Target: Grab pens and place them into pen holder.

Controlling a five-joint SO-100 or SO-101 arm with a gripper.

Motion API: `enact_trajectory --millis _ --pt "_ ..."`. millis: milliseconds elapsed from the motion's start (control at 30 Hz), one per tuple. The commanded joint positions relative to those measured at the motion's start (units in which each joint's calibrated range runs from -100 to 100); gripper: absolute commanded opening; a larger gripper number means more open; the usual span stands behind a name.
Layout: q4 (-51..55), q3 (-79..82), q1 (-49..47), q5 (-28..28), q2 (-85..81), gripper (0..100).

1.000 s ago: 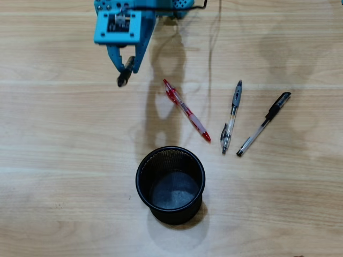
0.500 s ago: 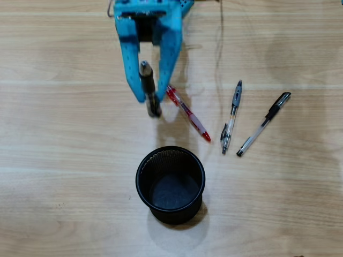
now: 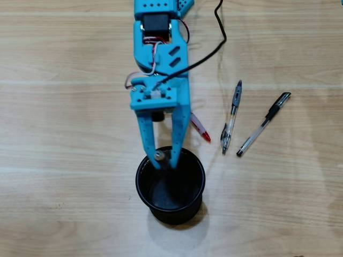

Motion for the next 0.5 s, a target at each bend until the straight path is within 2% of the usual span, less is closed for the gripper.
enact_trajectory --millis 0,467 --pt "-1.7 -0.5 -0.5 -0.2 0.7 2" --pt "-1.5 4.5 -0.7 -0.2 0.9 4"
